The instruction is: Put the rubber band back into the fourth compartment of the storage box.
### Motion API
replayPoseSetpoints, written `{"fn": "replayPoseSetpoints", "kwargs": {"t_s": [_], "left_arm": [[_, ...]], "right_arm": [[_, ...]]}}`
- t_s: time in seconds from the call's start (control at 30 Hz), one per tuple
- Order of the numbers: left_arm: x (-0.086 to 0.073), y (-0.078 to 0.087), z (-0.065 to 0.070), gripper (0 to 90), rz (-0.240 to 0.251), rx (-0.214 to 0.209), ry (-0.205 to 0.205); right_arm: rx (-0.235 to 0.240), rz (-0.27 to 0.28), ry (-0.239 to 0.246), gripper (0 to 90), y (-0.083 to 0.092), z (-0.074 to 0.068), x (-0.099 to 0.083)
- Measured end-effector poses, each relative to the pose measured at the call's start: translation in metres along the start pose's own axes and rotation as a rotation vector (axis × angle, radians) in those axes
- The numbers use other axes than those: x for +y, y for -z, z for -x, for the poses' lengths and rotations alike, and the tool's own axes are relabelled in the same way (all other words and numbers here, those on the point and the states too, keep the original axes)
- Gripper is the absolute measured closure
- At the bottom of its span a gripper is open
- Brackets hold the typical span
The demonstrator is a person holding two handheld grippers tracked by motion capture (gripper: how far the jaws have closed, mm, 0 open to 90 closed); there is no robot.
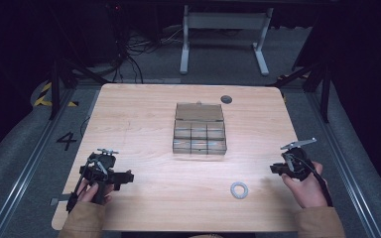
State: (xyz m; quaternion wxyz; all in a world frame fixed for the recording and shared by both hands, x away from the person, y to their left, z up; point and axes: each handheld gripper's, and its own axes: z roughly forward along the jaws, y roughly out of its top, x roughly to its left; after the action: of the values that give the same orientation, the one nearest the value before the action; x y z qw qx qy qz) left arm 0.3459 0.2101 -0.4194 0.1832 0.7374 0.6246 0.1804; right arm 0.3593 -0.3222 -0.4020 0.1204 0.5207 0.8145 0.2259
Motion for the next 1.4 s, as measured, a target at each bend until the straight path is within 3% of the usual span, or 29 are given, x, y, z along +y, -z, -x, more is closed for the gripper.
{"fn": "replayPoseSetpoints", "kwargs": {"t_s": [0.4,0.67,0.87,1.13,1.4], "left_arm": [[0.0,0.001,-0.001,0.0,-0.004,-0.002,0.008],[0.0,0.001,-0.001,0.0,-0.001,-0.006,0.006],[0.0,0.001,-0.001,0.0,0.002,-0.007,0.006],[0.0,0.001,-0.001,0.0,-0.004,-0.006,0.001],[0.0,0.0,-0.001,0.0,-0.009,-0.008,0.002]], "right_arm": [[0.031,-0.017,0.063,77.2,0.005,-0.028,0.007],[0.083,-0.035,0.095,77.5,0.009,-0.042,0.01],[0.112,-0.046,0.114,75.1,0.01,-0.047,0.011],[0.117,-0.035,0.137,76.4,0.01,-0.054,0.012],[0.133,-0.049,0.162,76.6,-0.004,-0.061,0.012]]}}
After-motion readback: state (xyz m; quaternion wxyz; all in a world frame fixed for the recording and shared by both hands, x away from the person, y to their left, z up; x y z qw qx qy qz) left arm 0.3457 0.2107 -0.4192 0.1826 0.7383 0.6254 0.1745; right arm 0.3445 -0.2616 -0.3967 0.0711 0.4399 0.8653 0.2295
